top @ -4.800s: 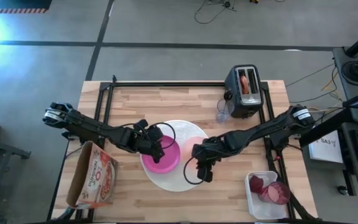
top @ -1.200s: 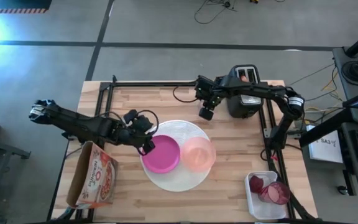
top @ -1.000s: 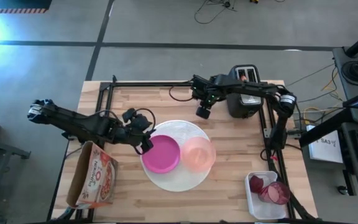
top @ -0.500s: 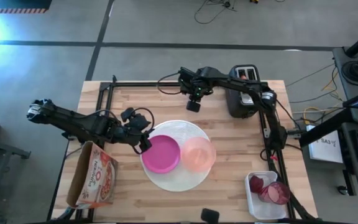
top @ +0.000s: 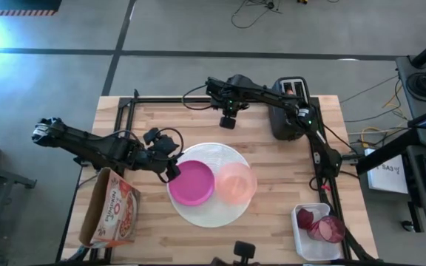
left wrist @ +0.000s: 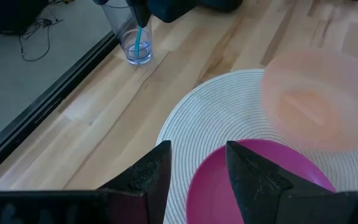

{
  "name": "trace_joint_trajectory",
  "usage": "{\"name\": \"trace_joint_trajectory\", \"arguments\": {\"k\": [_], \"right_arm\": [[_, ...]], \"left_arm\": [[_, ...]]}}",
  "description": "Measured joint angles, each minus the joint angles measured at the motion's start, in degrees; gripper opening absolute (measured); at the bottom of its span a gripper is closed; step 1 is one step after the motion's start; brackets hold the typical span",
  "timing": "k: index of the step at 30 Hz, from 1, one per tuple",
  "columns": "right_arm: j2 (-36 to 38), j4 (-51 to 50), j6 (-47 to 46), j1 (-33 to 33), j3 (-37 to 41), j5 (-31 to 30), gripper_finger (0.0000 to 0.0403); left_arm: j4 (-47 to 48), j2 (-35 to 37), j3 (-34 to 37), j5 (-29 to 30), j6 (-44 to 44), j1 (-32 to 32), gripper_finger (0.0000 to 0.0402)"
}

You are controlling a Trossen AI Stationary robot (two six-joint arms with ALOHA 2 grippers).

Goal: Arrange a breakfast setting
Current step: Adjust the transparent cup, then put the red cup of milk to the top of the orange bowl on the white mat

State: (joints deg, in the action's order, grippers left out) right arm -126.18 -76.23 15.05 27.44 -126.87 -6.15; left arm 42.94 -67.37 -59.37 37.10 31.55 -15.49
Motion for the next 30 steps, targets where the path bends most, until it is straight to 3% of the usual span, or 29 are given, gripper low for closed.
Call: {"name": "trace_joint_trajectory", "arguments": {"k": [19,30], "right_arm": [[2.9,-4.1,-4.0,-0.3,-0.3,0.8,0.0108],[10.2,-6.1,-6.7,-0.3,-0.3,1.2,0.0123]], "left_arm": [[0.5,0.0,0.0,0.0,0.0,0.0,0.0137],[1.1,0.0,0.0,-0.1,0.1,0.0,0.0137]]}}
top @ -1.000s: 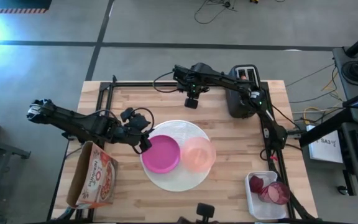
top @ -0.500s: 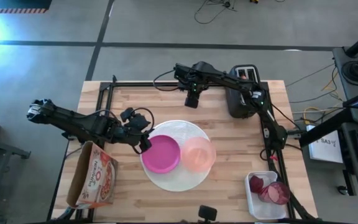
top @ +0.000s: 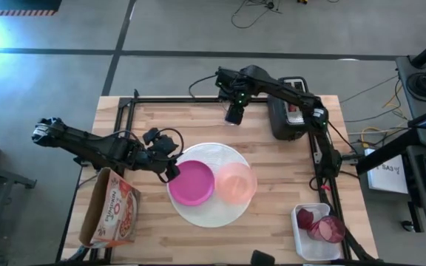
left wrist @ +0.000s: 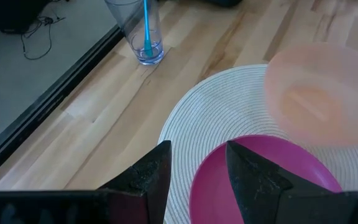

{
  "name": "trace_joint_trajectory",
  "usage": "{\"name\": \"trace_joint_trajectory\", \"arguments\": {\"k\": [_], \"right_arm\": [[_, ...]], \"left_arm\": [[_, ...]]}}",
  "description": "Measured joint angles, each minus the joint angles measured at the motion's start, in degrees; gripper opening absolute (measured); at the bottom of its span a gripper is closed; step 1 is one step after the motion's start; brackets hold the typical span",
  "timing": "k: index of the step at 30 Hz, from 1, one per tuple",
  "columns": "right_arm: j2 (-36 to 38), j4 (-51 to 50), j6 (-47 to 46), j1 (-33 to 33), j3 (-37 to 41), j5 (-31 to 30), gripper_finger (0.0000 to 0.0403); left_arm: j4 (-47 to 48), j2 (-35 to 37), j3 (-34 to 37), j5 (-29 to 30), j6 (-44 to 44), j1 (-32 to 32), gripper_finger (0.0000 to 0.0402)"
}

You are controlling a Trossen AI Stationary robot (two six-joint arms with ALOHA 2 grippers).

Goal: Arrange a breakfast setting
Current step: Put the red cup of milk to the top of the orange bowl on the white mat

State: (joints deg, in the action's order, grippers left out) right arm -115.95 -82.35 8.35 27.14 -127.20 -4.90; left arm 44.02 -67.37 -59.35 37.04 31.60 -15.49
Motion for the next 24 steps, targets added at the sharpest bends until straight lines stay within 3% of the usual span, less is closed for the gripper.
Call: {"name": "trace_joint_trajectory", "arguments": {"k": [6,11,18,24], "right_arm": [[6.4,-0.1,-3.3,-0.3,1.2,0.7,0.0123],[12.7,0.8,-6.6,-2.1,6.9,1.0,0.0123],[24.0,5.5,-16.8,-8.0,25.9,1.0,0.0123],[34.3,5.5,-35.9,-15.5,40.9,0.8,0.0123]], "left_arm": [[0.1,0.0,0.0,-2.4,0.9,0.0,0.0137],[0.1,0.0,0.0,-3.1,2.1,-0.1,0.0137],[0.3,0.0,0.0,-3.1,1.9,-0.1,0.0137],[0.6,0.0,0.0,-3.1,-1.0,-0.1,0.0137]]}}
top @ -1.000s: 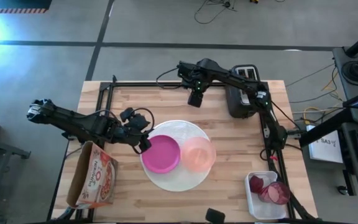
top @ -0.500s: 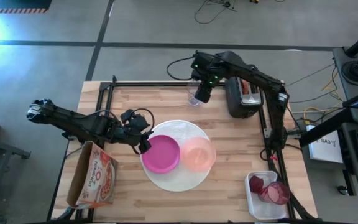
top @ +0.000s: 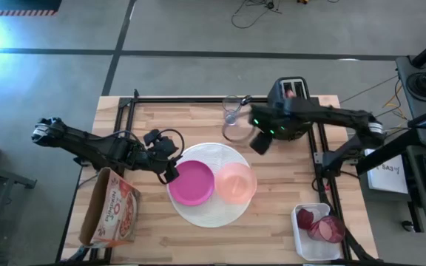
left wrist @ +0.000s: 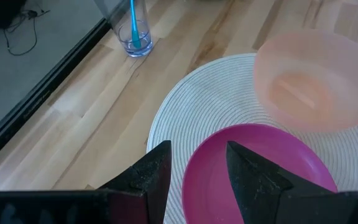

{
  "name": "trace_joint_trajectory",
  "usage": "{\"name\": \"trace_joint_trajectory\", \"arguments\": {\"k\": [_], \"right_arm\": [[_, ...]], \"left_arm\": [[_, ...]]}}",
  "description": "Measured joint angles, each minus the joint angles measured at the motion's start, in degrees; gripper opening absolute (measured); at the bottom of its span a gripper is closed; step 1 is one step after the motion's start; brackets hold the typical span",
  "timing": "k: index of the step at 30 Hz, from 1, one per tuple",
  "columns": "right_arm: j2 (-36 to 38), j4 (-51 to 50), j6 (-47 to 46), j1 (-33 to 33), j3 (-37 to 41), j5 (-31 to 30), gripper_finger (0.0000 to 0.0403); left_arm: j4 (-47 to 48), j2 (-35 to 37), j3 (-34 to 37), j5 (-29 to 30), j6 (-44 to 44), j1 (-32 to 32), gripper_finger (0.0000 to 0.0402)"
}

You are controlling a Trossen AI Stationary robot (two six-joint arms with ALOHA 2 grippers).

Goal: Arrange a breakfast setting
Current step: Put the red cup of milk to the top of the orange bowl on the white mat

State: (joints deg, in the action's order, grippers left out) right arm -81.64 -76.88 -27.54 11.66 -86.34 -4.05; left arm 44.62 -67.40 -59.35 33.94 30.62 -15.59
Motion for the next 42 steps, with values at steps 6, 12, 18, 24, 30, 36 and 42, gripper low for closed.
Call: {"name": "trace_joint_trajectory", "arguments": {"k": [6,12,18,24,30,36,42], "right_arm": [[9.4,0.1,-21.8,-10.6,9.2,0.0,0.0123],[14.0,0.2,-40.7,-21.9,13.0,-0.3,0.0121],[13.3,1.4,-56.0,-32.3,13.0,2.7,0.0111],[10.6,0.6,-68.9,-41.6,11.6,7.9,0.0102],[8.2,0.6,-79.4,-49.5,9.5,10.5,0.0109],[4.7,0.7,-89.0,-56.1,6.4,10.7,0.0122],[0.4,-1.4,-96.1,-60.7,2.6,16.0,0.0123]], "left_arm": [[0.0,0.0,0.0,0.0,-0.4,0.0,0.0137],[0.0,0.0,0.0,0.1,-3.3,0.0,0.0137],[0.0,0.0,0.0,0.1,-5.2,0.0,0.0137],[0.0,0.0,0.0,0.1,-6.0,0.0,0.0137],[0.0,0.0,0.2,0.1,-5.9,0.0,0.0137],[0.0,0.0,0.9,0.1,-5.9,0.0,0.0137],[0.0,0.0,1.5,0.0,-5.3,0.0,0.0137]]}}
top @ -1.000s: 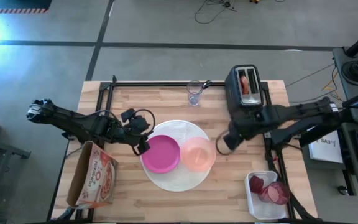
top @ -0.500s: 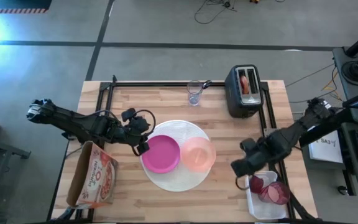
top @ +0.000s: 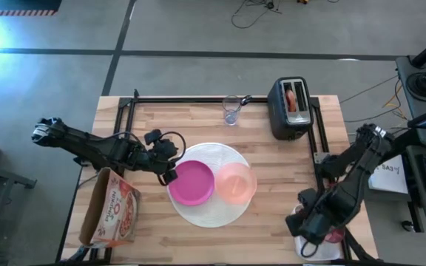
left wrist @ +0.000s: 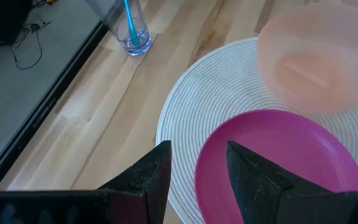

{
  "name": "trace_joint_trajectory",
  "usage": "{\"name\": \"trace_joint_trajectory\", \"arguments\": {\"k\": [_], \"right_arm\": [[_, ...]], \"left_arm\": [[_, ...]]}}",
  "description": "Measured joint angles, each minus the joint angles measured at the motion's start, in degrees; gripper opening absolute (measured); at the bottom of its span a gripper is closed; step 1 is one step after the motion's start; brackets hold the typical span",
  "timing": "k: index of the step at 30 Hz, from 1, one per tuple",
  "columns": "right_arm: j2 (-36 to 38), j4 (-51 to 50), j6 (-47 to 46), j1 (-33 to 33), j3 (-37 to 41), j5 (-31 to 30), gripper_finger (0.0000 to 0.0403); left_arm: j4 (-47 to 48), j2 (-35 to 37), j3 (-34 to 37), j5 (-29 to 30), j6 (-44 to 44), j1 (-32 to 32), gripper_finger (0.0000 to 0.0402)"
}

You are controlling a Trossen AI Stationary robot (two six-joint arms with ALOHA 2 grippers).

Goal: Arrange a breakfast setting
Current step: Put the red cup of milk to the top of the orange bowl on the white mat

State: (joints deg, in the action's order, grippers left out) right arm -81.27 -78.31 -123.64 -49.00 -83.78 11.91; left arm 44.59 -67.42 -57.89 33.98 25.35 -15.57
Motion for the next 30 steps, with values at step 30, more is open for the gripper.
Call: {"name": "trace_joint_trajectory", "arguments": {"k": [30], "right_arm": [[-5.1,-4.9,-5.6,-3.3,1.1,5.2,0.0137]], "left_arm": [[0.2,0.0,1.4,-0.1,-0.9,0.0,0.0137]]}}
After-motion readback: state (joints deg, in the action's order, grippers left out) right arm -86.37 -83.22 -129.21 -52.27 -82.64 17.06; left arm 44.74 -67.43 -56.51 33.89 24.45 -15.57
